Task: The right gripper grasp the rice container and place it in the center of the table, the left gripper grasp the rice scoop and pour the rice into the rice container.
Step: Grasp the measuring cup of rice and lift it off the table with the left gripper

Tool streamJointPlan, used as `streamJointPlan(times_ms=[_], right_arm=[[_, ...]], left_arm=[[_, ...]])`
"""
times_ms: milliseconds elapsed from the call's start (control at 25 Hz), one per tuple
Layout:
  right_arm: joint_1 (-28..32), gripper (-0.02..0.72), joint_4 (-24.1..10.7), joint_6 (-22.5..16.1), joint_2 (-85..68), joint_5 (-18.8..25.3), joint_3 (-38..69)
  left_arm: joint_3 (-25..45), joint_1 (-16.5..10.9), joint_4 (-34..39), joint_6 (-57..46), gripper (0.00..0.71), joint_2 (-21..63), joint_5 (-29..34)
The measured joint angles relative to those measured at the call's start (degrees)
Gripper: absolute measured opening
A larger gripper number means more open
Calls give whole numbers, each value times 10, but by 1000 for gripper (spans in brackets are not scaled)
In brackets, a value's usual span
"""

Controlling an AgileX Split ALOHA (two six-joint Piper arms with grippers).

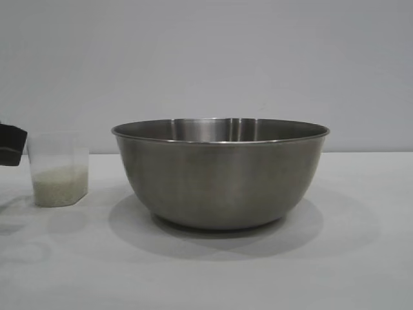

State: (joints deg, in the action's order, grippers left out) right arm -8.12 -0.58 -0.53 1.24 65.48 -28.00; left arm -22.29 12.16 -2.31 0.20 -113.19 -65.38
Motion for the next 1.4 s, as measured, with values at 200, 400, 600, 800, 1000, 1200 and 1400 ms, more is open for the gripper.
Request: streamJointPlan(times_ms=[200,400,600,800,1000,1200,1400], right_arm=[[0,517,0,0,0,0,0],[0,517,0,0,0,0,0],[0,517,0,0,0,0,0],[0,517,0,0,0,0,0],[0,517,0,0,0,0,0],[0,517,0,0,0,-1,0],[0,517,0,0,0,-1,0]], left_arm=[[-8,0,2,1,244,-1,0],[-16,0,3,4,244,-16,-1],[-39,0,4,6,244,-46,-1],[-62,0,25,13,244,-56,-1],[-81,0,46,33,195,-61,-1],[-95,0,79,40,0,-85,-2],[-99,0,79,51,0,-87,-2]])
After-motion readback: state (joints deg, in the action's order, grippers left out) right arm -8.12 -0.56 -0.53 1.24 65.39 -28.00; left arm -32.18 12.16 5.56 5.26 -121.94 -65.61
